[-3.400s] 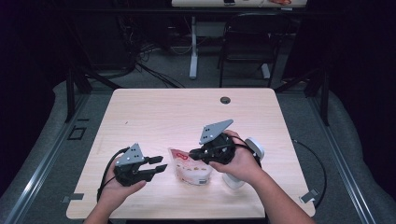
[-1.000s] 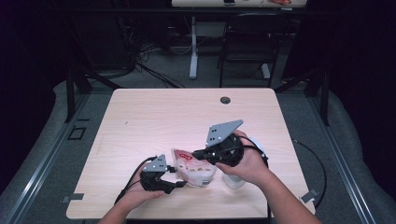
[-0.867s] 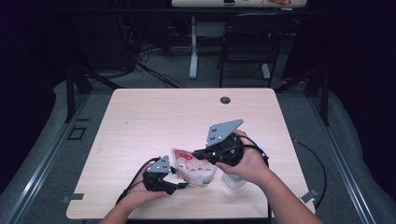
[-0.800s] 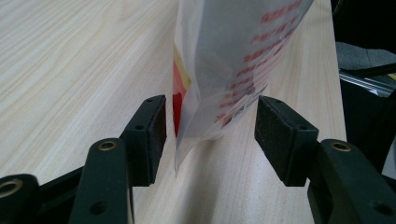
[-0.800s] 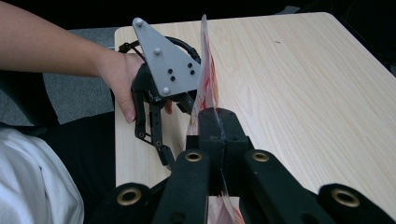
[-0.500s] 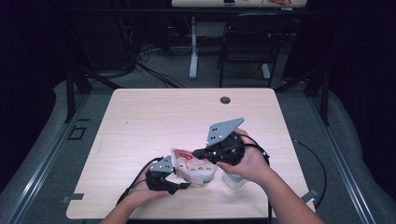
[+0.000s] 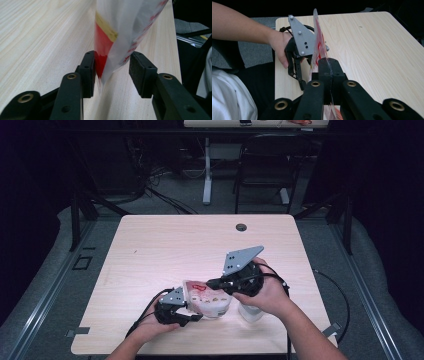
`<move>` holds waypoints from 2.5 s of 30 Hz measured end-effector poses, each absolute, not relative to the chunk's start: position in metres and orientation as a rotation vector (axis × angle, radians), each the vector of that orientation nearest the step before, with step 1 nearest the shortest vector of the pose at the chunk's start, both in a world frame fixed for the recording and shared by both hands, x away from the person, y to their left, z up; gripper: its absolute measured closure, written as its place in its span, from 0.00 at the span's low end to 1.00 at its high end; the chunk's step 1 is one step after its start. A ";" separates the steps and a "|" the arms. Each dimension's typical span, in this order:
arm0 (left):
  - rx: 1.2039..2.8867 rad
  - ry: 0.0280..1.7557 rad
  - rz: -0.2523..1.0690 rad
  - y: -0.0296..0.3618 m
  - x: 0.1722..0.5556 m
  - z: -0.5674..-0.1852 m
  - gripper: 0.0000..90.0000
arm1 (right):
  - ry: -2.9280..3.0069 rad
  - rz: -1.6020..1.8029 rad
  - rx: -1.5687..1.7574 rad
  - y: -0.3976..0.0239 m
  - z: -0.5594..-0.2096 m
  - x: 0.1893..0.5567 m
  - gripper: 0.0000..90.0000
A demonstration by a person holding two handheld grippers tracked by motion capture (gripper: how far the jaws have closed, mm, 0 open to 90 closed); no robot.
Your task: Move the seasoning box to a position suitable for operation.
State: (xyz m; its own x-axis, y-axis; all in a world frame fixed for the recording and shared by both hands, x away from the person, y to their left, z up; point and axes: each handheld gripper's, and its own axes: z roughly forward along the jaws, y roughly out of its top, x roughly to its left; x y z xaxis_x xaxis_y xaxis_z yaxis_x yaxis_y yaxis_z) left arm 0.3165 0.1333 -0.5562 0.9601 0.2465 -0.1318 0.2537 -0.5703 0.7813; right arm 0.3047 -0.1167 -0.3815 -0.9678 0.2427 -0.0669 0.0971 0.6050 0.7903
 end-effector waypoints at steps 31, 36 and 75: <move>2.123 0.385 -0.021 0.128 0.316 -0.551 0.59 | 2.636 1.343 0.283 -0.120 -0.381 0.302 1.00; 2.122 0.373 -0.011 0.126 0.318 -0.554 0.55 | 2.635 1.364 0.282 -0.119 -0.380 0.303 1.00; 2.257 0.334 -0.023 0.128 0.309 -0.530 0.75 | 2.614 1.340 0.357 -0.139 -0.378 0.302 0.96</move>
